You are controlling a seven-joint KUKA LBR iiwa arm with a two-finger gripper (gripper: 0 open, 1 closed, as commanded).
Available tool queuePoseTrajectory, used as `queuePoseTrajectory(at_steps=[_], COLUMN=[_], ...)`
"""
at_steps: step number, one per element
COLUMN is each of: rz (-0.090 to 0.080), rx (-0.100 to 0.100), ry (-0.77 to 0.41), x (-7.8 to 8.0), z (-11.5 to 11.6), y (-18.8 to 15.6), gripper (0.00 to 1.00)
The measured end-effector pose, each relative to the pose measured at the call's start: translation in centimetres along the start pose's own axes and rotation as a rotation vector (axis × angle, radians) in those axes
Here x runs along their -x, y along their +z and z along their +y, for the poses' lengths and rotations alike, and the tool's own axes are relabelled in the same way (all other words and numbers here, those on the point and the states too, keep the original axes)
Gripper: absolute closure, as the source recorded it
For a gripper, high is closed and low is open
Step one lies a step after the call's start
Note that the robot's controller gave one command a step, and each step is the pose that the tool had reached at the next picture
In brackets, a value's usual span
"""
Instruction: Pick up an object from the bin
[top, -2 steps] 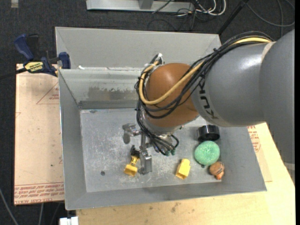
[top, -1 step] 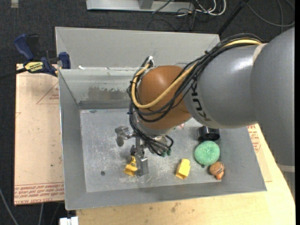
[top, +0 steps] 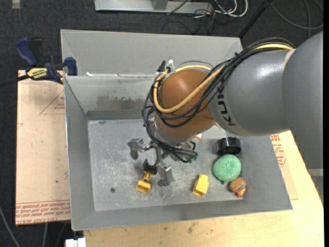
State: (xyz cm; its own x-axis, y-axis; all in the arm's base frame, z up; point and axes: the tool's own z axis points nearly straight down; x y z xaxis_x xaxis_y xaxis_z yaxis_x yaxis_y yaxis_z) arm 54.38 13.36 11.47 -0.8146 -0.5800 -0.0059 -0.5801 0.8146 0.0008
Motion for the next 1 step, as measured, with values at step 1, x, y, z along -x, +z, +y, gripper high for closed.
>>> queuePoseTrajectory(at_steps=[1], rz=[0.004], rx=[-0.001], ry=[0.003], x=[-0.84], z=[0.18], y=[2.74], gripper=[0.0])
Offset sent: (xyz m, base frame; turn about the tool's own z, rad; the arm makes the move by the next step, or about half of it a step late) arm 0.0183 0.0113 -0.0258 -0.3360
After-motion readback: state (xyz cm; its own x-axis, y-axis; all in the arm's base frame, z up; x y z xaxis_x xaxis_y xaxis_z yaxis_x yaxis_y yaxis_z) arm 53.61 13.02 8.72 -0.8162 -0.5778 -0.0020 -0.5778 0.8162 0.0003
